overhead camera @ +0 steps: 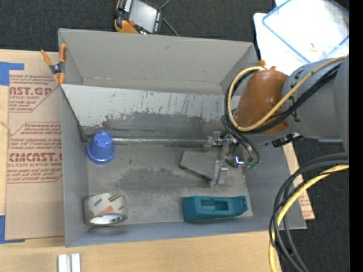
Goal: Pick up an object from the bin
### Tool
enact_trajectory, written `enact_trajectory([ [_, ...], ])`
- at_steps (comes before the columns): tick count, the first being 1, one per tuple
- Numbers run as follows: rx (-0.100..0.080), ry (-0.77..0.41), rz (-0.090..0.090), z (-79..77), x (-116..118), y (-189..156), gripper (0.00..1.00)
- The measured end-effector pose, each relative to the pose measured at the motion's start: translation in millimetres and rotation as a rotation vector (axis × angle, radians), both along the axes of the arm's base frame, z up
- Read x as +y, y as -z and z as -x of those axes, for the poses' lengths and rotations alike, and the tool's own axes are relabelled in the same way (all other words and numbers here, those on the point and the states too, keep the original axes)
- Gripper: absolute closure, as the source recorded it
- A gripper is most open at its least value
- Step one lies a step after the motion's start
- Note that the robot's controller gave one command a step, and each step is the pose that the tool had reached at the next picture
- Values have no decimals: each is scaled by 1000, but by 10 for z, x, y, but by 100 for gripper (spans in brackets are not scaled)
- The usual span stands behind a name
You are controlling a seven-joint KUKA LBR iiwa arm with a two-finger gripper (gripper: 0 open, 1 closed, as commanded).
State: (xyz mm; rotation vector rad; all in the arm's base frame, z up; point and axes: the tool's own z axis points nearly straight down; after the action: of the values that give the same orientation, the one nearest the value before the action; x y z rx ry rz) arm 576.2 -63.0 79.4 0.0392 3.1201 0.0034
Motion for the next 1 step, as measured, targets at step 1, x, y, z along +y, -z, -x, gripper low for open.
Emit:
enact_trajectory([
  [1, -3, 428, -16, -16, 387, -9, 100],
])
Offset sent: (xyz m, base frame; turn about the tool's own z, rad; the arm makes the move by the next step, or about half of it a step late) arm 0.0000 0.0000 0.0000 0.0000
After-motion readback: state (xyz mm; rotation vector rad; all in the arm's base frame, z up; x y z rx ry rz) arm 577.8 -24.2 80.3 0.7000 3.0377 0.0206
